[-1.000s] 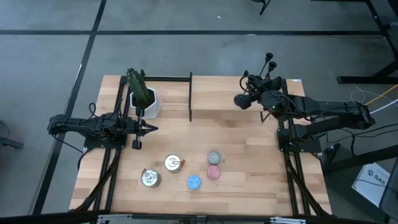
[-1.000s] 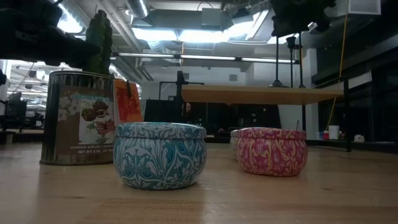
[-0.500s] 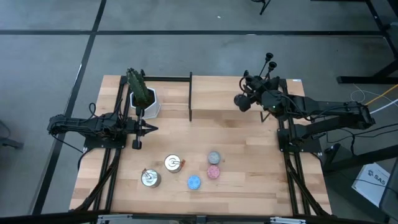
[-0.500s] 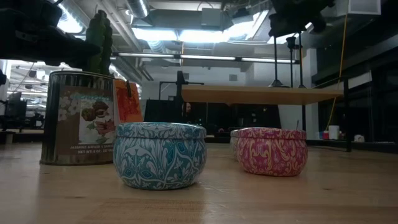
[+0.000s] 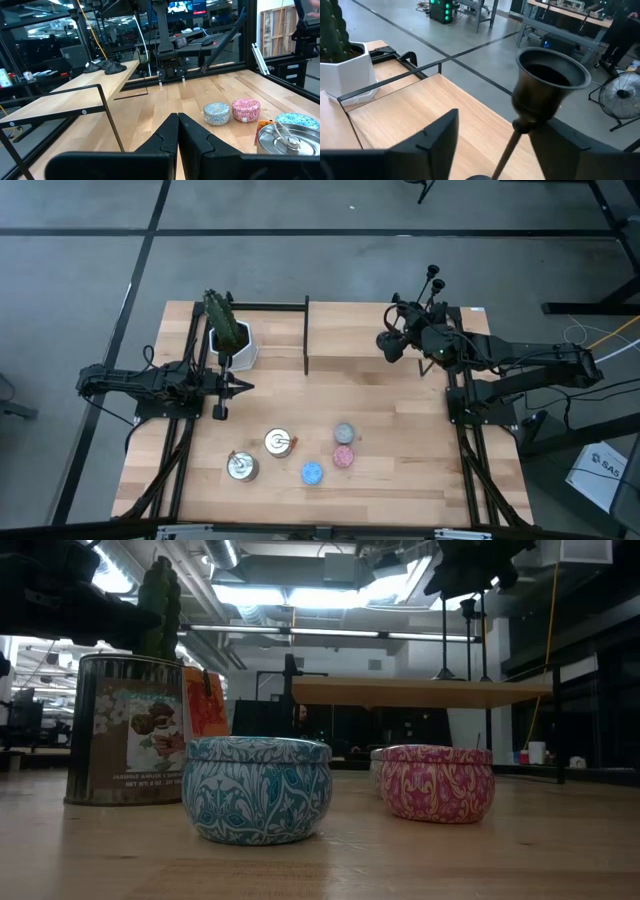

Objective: Pick & Place candle stick holders
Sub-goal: Put the black candle holder on the shelf

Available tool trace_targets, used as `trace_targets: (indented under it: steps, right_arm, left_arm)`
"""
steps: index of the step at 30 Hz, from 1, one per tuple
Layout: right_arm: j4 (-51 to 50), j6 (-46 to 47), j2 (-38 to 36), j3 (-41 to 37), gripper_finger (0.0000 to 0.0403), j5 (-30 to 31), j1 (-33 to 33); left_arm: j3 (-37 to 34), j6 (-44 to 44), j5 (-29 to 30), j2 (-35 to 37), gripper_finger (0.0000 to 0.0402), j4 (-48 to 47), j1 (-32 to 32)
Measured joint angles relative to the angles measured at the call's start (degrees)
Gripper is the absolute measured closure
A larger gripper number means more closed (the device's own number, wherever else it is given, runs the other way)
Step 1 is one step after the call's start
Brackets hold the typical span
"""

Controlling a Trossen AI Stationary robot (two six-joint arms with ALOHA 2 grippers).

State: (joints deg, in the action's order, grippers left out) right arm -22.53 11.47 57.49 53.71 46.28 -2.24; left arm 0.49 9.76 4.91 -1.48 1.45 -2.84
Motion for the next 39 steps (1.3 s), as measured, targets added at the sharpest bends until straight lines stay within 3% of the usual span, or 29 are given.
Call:
trace_targets:
  steps: [7, 20, 25, 34, 39]
  right_arm:
    - [-0.6, -1.87, -0.43, 0.0, 0.0126, 0.0, 0.02]
    - [-9.26, 6.55, -0.94, 0.0, 0.0123, -3.38, 0.11]
    - [-11.44, 11.21, -0.96, 0.0, 0.0123, -6.54, 0.19]
    - [-17.18, 25.64, -0.28, 0.0, 0.0123, -5.14, 3.33]
    - [-17.9, 28.63, 0.44, 0.0, 0.0123, -5.8, 6.47]
  left_arm:
    - [-0.02, 0.0, 0.0, -0.01, 0.0398, 0.01, -0.01]
    - [-0.02, 0.0, 0.0, -0.01, 0.0398, 0.02, -0.02]
    - [-0.02, 0.0, 0.0, 0.01, 0.0398, 0.0, 0.0]
    - [-0.02, 0.0, 0.0, 0.0, 0.0398, 0.0, -0.02]
    - [-0.02, 0.0, 0.0, -0.01, 0.0398, 0.01, 0.01]
